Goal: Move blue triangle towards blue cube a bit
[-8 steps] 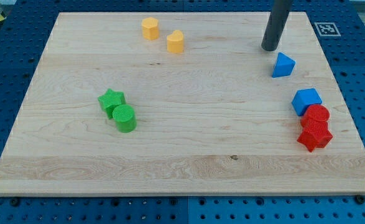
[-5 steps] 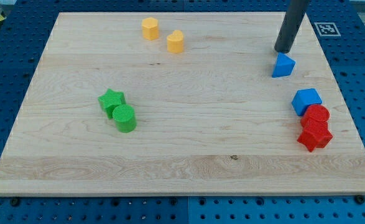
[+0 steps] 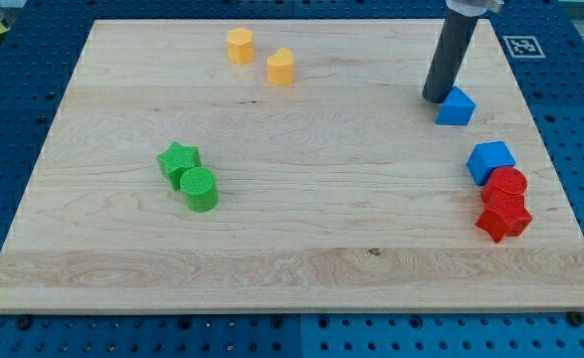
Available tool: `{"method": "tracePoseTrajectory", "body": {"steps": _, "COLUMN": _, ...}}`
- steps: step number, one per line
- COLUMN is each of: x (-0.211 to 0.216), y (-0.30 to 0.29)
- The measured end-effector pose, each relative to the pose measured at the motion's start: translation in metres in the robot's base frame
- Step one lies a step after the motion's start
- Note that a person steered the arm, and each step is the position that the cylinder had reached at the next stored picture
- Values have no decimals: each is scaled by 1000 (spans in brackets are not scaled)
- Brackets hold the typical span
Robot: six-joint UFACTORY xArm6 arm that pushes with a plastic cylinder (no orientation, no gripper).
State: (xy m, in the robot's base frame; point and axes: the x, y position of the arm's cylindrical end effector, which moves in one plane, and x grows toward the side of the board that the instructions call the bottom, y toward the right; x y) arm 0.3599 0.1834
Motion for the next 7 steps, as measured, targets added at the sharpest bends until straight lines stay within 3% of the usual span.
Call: {"method": "tracePoseTrajectory", "body": {"steps": 7, "x": 37, "y": 19}}
